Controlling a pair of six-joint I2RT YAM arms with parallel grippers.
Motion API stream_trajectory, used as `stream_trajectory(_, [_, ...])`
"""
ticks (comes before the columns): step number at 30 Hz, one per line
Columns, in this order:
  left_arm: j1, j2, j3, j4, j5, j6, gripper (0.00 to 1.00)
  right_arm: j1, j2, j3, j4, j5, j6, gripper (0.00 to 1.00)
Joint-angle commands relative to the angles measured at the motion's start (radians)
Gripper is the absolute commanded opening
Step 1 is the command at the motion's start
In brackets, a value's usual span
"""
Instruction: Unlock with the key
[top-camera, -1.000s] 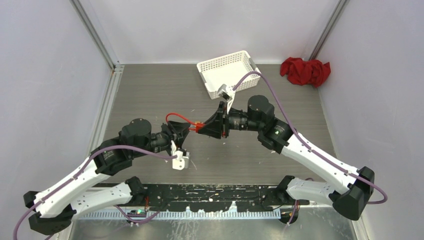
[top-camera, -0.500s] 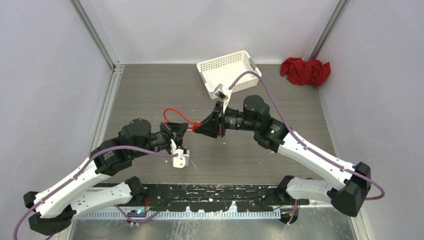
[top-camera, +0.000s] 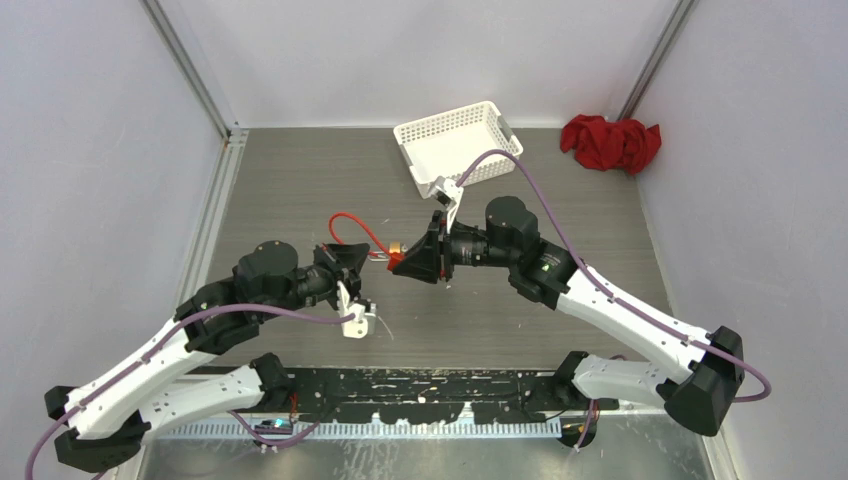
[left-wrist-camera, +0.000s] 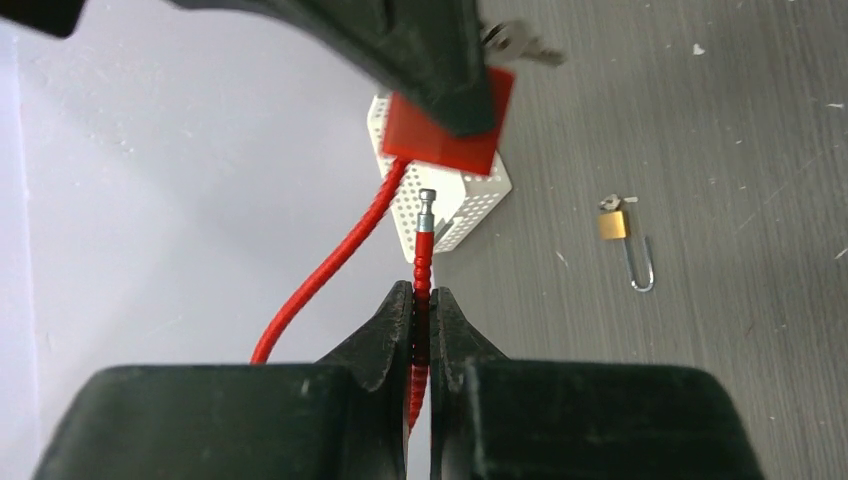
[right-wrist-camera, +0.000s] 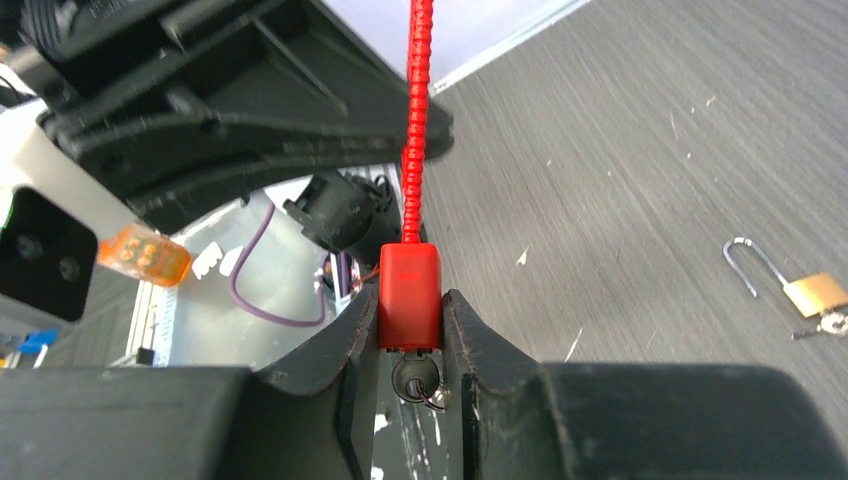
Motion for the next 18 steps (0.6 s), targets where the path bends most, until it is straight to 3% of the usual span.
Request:
stream_trajectory(1, [-0.004, -0.048, 0.02, 0.085, -0.036, 0.034, 0.0, 0.016, -0.057, -0.014, -0.12, -0.043, -0.029, 0.01])
stream_trajectory(7, [-0.003, -0.067, 0.022, 0.049, 0.006, 0.035, 0.0, 0.008, -0.071, 0.009, -0.174, -0.032, -0.047, 0.01])
stream_trajectory(11, [-0.004, -0.081, 0.044, -0.09, 0.086, 0.065, 0.02, -0.029, -0.095, 0.036, -0.203, 0.03, -0.064, 0.01])
stream_trajectory(12, [-0.004, -0.085, 0.046, -0.125, 0.107, 0.07, 0.09, -0.049, -0.096, 0.047, -0.218, 0.057, -0.071, 0.01])
stream_trajectory(14, [-0.004, -0.092, 0.044, -0.174, 0.145, 0.042, 0.35, -0.089, -0.088, 0.067, -0.24, 0.094, -0.068, 0.01])
stream_trajectory(18, [-0.004, -0.067, 0.07, -0.268, 0.174, -0.042, 0.57, -0.2, -0.066, 0.073, -0.241, 0.11, -0.018, 0.01])
